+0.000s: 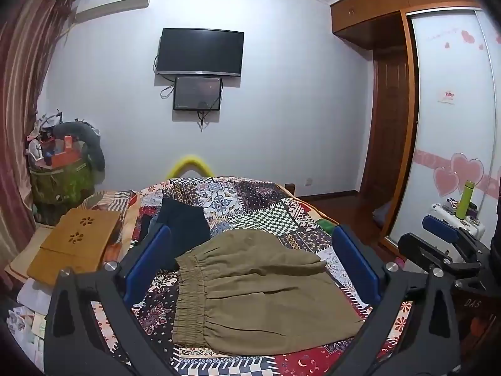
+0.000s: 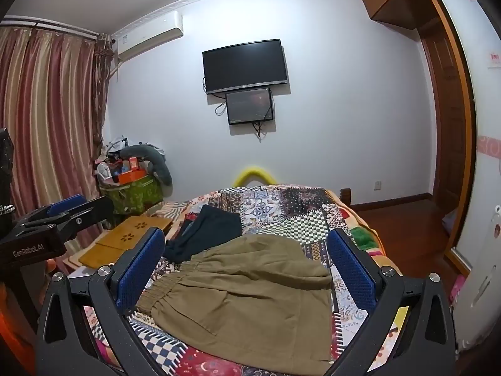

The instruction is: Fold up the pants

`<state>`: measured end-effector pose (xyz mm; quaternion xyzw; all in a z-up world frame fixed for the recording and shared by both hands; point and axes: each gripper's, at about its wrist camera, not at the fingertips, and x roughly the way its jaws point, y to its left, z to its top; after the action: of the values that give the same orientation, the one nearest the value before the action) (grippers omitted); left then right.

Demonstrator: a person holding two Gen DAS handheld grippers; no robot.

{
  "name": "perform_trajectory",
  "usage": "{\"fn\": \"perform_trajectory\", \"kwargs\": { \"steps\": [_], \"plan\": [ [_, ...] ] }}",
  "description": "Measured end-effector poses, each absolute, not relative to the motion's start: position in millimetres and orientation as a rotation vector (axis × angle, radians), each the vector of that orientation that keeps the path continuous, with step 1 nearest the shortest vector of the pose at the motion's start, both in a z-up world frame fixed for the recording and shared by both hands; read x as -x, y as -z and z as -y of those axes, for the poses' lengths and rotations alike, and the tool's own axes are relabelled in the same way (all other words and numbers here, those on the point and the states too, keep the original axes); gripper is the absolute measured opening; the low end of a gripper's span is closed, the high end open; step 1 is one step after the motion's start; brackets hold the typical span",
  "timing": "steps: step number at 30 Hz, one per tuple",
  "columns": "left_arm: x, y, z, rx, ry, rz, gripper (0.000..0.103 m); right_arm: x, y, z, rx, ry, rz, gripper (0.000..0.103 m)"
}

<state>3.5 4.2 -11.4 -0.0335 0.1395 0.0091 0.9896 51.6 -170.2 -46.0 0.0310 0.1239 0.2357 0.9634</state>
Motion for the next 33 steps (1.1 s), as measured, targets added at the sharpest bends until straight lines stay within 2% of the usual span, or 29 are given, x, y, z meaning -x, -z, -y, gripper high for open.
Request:
{"fn": "perform_trajectory", "kwargs": {
  "steps": [33],
  "plan": [
    [-5.3, 12.4, -8.0, 0.064, -0.012, -0.287, 0.103, -51.8, 44.9, 170.8, -0.062, -0.476, -0.252, 0.103]
  ]
}}
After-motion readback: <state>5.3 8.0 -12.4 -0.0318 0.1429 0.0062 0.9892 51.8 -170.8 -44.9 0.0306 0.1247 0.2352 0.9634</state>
